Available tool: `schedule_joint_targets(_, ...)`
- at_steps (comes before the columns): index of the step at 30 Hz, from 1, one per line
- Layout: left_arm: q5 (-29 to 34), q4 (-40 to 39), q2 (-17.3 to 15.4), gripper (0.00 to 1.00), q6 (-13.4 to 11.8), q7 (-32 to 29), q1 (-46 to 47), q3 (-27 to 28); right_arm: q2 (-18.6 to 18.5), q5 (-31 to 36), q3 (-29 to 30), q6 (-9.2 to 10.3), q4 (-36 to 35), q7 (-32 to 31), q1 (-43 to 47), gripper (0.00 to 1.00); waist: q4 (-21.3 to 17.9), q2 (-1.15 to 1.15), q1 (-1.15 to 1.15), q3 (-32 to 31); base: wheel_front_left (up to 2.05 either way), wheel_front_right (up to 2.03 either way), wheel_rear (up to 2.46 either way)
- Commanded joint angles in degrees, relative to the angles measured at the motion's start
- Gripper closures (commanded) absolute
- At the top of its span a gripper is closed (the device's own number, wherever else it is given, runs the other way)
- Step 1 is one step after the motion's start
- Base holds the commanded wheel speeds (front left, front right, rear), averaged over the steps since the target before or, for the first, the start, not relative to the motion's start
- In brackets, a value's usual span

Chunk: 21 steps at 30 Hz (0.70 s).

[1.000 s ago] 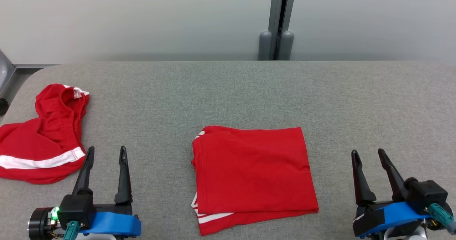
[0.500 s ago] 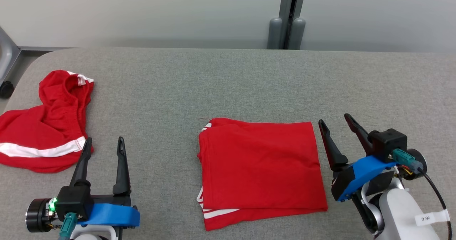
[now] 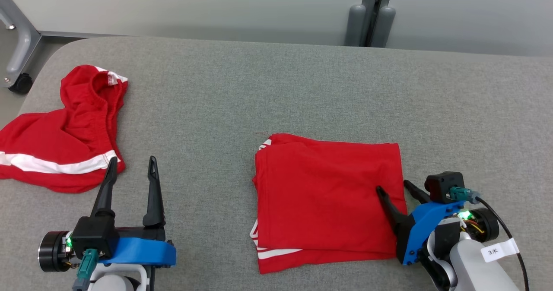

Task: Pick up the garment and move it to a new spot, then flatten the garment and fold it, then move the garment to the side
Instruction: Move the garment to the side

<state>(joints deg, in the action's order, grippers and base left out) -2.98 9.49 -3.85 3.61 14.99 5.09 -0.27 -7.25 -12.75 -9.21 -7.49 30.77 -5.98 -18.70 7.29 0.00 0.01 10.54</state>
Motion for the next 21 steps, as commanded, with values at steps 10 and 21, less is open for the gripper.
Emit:
schedule_joint_targets(10, -0.66, -0.15, 0.2, 0.0, -0.57, 0.27, 1.4, 0.38, 0.35, -3.6, -4.46, -0.06, 2.08, -1.1, -1.95, 1.0, 0.0, 0.0, -0.01, 1.71, 0.0, 0.0, 0.0)
schedule_joint_targets(21, -0.42, -1.74, -0.08, 0.0, -0.39, 0.28, 4.75, 1.16, -3.68, -5.27, -2.46, 0.0, -0.68, 3.73, -9.74, 1.0, -3.39, 0.0, -0.01, 7.07, 0.0, 0.0, 0.0)
